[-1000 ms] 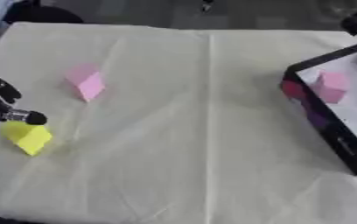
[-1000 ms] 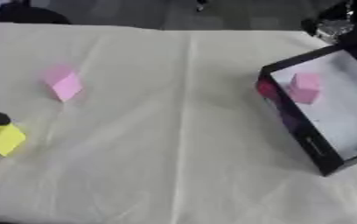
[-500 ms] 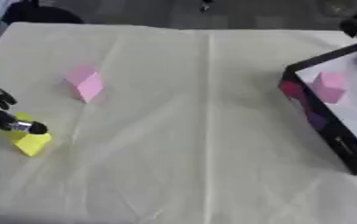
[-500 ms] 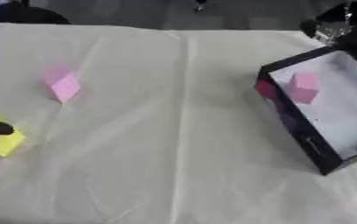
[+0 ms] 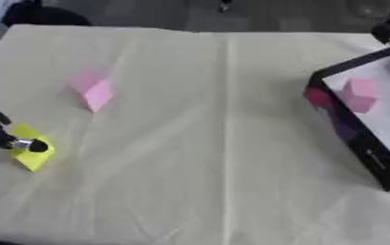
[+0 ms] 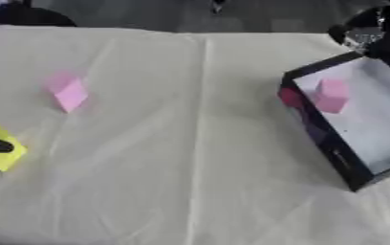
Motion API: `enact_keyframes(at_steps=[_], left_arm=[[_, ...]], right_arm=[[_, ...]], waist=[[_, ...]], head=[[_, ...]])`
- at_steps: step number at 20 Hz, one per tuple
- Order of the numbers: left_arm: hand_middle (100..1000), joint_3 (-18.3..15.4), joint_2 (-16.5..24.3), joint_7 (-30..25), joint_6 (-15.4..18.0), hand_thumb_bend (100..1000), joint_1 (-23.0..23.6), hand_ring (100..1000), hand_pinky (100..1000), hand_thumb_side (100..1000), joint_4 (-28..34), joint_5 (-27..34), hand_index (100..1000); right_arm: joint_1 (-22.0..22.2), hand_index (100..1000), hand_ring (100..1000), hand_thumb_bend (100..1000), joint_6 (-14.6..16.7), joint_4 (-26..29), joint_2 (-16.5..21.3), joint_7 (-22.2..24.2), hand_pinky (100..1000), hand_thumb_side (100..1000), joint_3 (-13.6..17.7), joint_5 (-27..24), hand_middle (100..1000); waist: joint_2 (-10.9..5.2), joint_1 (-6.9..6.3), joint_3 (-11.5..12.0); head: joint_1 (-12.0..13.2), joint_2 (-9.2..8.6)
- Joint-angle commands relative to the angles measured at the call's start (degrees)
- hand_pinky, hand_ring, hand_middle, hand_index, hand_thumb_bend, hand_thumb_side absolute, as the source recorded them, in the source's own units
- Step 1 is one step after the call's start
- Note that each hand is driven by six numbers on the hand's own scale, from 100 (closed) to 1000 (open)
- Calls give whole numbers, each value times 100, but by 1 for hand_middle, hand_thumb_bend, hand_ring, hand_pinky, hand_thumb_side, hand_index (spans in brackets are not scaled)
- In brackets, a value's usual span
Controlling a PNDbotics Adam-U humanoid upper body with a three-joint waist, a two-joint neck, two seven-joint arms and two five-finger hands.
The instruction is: Pick up the objects with one hand, pass them to the other hand, and then place them into the box on the other side of the table.
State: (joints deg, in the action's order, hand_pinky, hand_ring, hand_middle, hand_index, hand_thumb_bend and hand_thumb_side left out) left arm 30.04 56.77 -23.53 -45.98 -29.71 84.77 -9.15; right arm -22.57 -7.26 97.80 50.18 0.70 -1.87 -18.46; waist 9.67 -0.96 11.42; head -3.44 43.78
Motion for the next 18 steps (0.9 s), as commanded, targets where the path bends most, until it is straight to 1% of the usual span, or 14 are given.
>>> enact_keyframes(at_steps=[1, 5, 9, 11, 13, 15, 18], left_arm=[[785, -85, 100, -300, -173, 955, -53, 898, 959, 456, -151, -13, 849], [780, -48, 34, -424, -100, 941, -94, 895, 951, 432, -280, -79, 829], [767, -12, -34, -568, -27, 900, -129, 883, 932, 392, -337, -146, 769], [762, 1, -55, -623, 5, 858, -147, 878, 924, 394, -345, -185, 743], [760, 6, -72, -653, 4, 775, -165, 877, 920, 389, -352, -239, 730], [759, 11, -89, -663, -28, 732, -182, 876, 917, 393, -363, -302, 720], [761, 31, -103, -683, -79, 695, -187, 880, 913, 363, -392, -395, 709]], right_arm=[[-20, 845, 662, 434, 27, 31, 142, -28, 825, 199, 103, 3, 847], [-1, 844, 665, 430, 37, 34, 129, -21, 825, 202, 99, -5, 853], [-31, 844, 667, 421, 31, -22, 94, -8, 827, 206, 84, 26, 854], [-39, 844, 666, 420, 32, -53, 81, 0, 827, 207, 82, 38, 853], [-41, 843, 666, 420, 33, -81, 68, 11, 827, 209, 79, 49, 853], [-40, 843, 666, 419, 35, -101, 59, 27, 828, 210, 74, 60, 852], [-38, 843, 666, 417, 38, -121, 47, 46, 828, 212, 69, 76, 852]], waist=[[-53, -57, -3], [-52, -57, -12], [-53, -62, -16], [-54, -65, -17], [-56, -68, -17], [-58, -72, -14], [-58, -78, -14]], head=[[26, 34], [50, 34], [63, 34], [65, 34], [70, 34], [77, 34], [78, 34]])
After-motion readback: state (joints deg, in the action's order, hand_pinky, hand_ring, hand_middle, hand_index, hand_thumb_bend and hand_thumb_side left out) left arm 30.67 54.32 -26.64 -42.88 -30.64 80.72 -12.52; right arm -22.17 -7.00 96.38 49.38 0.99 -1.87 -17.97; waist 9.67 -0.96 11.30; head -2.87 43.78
